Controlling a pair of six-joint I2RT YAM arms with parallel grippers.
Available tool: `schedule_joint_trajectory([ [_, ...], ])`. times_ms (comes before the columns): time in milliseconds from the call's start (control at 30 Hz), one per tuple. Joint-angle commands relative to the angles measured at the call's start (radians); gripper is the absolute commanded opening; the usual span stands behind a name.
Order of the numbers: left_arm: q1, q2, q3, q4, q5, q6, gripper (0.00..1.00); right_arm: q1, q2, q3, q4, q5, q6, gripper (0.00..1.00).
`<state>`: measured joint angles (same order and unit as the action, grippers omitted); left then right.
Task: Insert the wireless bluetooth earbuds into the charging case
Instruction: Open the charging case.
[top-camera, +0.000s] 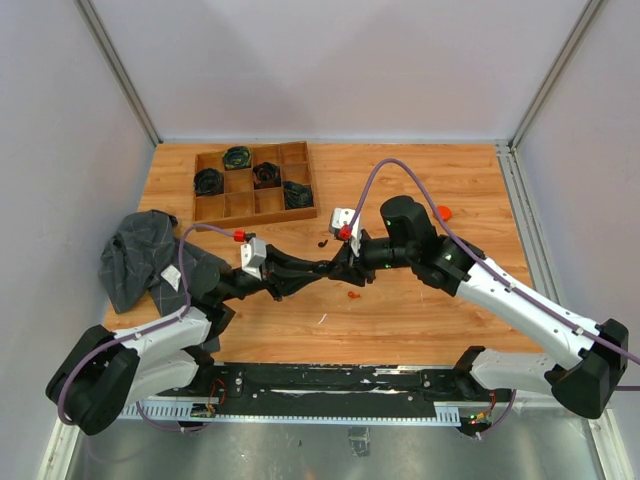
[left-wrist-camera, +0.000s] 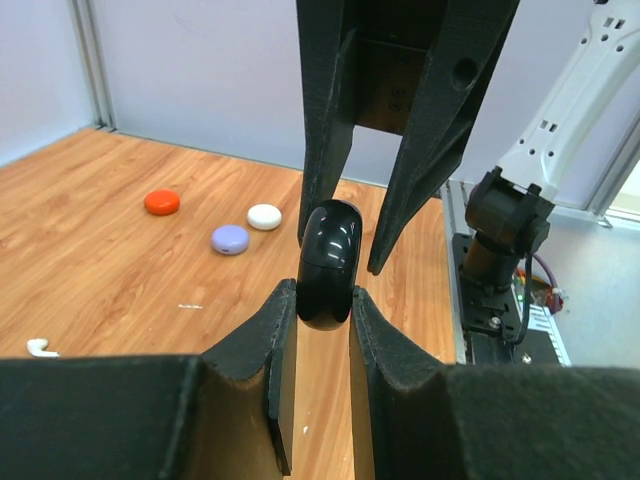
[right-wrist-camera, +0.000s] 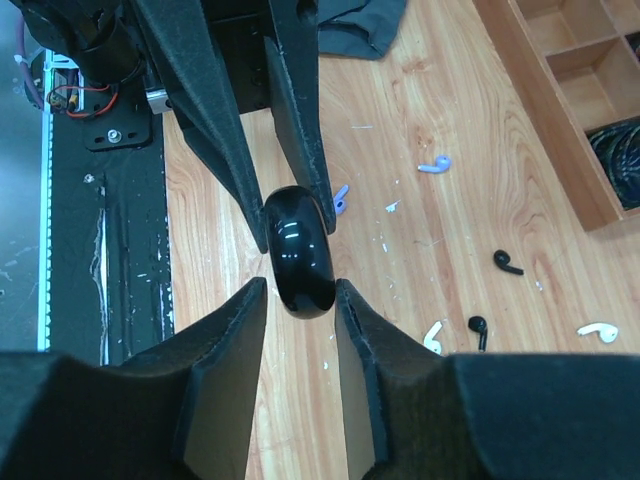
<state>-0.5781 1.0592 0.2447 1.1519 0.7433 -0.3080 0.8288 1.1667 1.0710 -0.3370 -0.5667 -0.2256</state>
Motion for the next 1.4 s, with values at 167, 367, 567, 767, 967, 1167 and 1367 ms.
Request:
schedule_joint_trajectory([
  [167, -0.003, 0.021, -0.036, 0.163, -0.045, -0.041, 0.00, 0.004, -0.011, 0.037, 0.053, -0.025, -0.051, 0.38],
  [367, -0.003, 0.025, -0.039, 0.162, -0.019, -0.032, 0.00, 0.004, 0.007, 0.042, 0.081, -0.014, -0.047, 0.39],
  [567, -0.003, 0.020, -0.042, 0.110, 0.029, 0.017, 0.00, 0.003, -0.003, 0.047, 0.093, 0.044, -0.046, 0.39],
  [767, -0.005, -0.014, -0.038, 0.019, 0.064, 0.075, 0.00, 0.002, -0.022, 0.045, 0.103, 0.091, -0.041, 0.38],
  [967, -0.003, -0.047, -0.045, -0.018, 0.067, 0.096, 0.00, 0.001, -0.017, 0.061, 0.098, 0.111, -0.036, 0.38],
  [1167, -0.003, -0.063, -0.054, -0.029, 0.051, 0.086, 0.00, -0.010, 0.006, 0.082, 0.083, 0.128, -0.017, 0.38],
  [1367, 0.007, -0.049, -0.040, -0.129, -0.103, 0.075, 0.00, -0.014, 0.019, 0.098, 0.051, 0.137, 0.000, 0.42],
])
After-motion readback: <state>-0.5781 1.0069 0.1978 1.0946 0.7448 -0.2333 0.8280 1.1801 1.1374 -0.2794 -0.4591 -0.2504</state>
